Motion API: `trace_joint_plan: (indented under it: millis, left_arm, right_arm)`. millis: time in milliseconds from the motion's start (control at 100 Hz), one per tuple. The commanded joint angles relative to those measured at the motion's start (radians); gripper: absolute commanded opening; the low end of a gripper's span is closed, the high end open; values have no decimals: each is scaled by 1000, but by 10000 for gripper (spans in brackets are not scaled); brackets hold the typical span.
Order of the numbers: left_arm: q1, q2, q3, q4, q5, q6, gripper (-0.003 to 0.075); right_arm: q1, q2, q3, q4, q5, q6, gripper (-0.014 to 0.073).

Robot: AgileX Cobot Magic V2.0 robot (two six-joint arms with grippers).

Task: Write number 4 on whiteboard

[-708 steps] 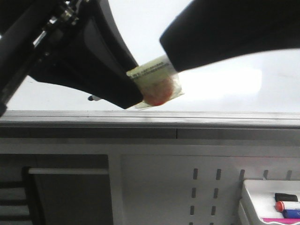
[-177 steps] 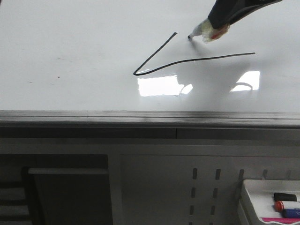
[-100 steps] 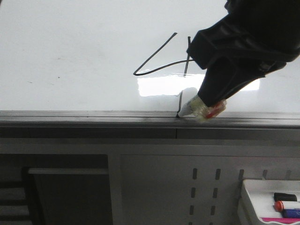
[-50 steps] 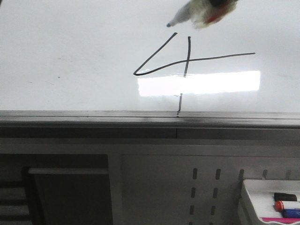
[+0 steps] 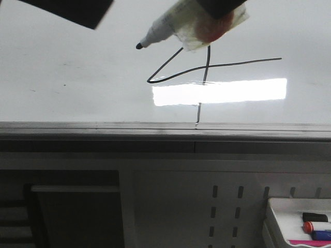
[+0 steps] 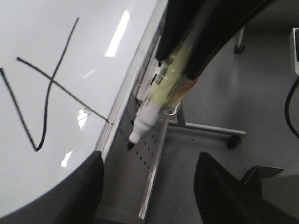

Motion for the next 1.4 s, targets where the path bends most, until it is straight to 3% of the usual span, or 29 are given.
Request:
trace_joint_plan:
  millis: [0, 300, 860, 1170, 1310, 1390]
  left_arm:
    - [-43, 44, -63, -38, -31, 45, 389]
    - [-66, 170, -107, -33, -45, 45, 389]
    - [-66, 243, -107, -34, 6, 45, 389]
    - [-66, 252, -107, -66, -34, 45, 382]
    - [-66, 252, -107, -68, -34, 45, 295]
    - [-66, 252, -107, -68, -36, 45, 179]
  right_arm:
    - [8, -9, -32, -9, -71, -35, -66]
    - [28, -9, -20, -1, -54, -117, -66]
    - [48, -9, 49, -1, -108, -116, -66]
    - [100, -7, 49, 1, -111, -116, -66]
    - [100, -7, 49, 1, -107, -116, -66]
    - [100, -7, 49, 1, -106, -116, -66]
